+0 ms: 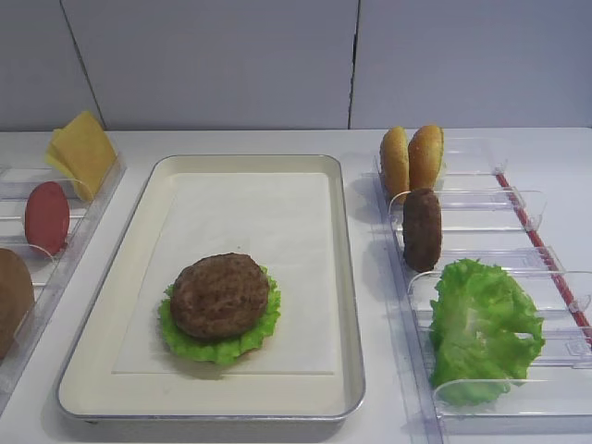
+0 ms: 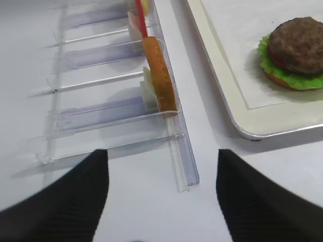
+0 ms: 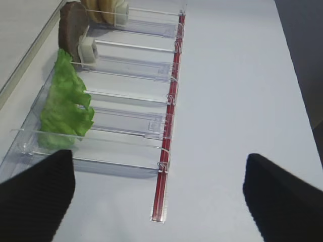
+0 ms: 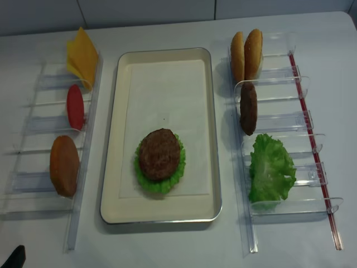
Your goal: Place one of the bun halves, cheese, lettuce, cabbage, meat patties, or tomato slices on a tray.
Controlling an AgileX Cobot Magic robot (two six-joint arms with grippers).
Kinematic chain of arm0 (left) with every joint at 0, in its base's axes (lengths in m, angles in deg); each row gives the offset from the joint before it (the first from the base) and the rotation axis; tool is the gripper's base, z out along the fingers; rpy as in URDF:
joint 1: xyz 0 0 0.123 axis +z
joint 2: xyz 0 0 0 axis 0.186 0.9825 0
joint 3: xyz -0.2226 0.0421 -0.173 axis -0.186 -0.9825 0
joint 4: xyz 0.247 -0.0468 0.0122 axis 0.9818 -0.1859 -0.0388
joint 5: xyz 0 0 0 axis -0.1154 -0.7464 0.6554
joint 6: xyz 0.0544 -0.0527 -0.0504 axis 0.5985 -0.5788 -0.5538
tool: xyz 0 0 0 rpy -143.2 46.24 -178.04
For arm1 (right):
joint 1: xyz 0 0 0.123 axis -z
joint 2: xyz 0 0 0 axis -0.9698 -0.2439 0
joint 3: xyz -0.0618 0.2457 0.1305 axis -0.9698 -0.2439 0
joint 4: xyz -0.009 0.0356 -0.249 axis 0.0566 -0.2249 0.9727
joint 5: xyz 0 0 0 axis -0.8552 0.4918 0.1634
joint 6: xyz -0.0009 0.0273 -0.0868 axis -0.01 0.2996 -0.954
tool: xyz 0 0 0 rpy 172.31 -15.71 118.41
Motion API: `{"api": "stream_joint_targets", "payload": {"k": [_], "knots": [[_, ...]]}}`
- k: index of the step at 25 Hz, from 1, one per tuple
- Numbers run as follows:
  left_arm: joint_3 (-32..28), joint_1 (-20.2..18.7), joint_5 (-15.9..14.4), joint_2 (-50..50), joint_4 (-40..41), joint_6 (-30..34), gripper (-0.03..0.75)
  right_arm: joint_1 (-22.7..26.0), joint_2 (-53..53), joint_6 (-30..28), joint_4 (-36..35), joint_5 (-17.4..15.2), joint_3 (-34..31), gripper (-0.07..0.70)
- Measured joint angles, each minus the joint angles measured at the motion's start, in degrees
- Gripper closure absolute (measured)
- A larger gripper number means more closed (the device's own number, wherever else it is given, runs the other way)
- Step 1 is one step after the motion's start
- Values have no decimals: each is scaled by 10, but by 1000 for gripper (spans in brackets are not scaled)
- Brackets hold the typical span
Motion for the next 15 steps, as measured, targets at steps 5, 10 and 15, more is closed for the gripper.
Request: {"api": "stream_joint_targets", "payload": {"k": [5,10,15], "knots": [[0,0,0,0,0,0,250,0,0,1,0,1,0,-62],[0,0,0,0,0,0,250,0,0,1,0,1,0,-62],[0,0,0,0,0,0,250,0,0,1,0,1,0,-62]]}}
